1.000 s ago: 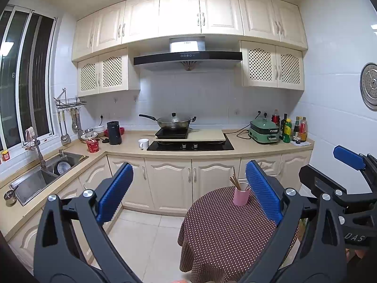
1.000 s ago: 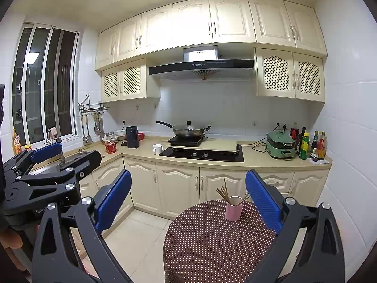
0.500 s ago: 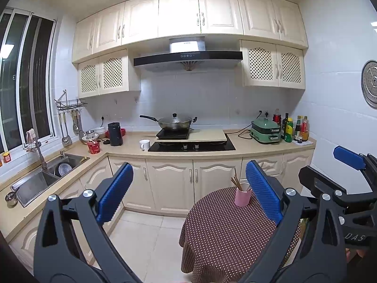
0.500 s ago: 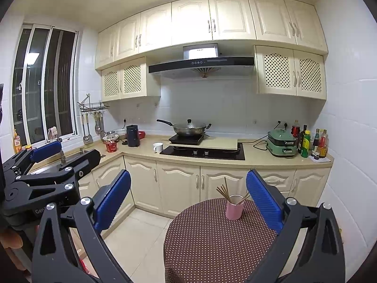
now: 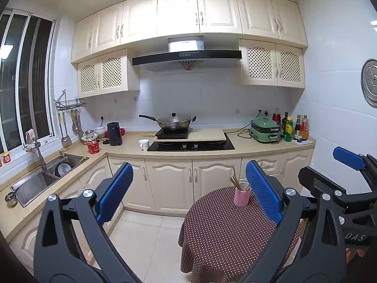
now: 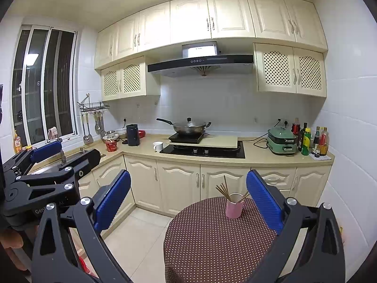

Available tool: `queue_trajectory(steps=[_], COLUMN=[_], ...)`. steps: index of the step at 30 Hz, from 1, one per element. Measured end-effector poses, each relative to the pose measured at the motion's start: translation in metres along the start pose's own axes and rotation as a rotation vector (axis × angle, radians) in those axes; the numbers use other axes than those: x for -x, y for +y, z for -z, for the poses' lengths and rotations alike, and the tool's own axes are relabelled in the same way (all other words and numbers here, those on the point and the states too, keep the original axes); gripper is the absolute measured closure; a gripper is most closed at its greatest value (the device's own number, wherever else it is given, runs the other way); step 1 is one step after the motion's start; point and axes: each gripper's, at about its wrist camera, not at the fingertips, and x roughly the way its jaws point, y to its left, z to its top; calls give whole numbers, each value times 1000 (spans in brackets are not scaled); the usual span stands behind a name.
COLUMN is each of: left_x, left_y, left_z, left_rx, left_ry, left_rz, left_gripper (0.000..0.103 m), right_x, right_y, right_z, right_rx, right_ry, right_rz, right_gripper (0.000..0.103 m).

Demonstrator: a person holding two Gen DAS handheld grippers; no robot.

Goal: Organize utensils

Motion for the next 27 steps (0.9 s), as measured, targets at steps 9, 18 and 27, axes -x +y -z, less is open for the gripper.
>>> queue_trajectory(steps=[9, 18, 27], left_x=[-2, -3, -4], left_y=[-2, -2, -1], left_z=[-2, 0, 2], left_rx=[-4, -4, -3], left_ry=[-1, 1, 4], left_rz=[-1, -2, -3], left_gripper=[8, 8, 8], right_x=[1, 1, 0], right_y=[-2, -1, 0], right_z=[-1, -2, -2], right_rx=[-4, -6, -9], right_ry=[0, 3, 10], right_rz=[1, -1, -3], right_gripper=[8, 8, 8])
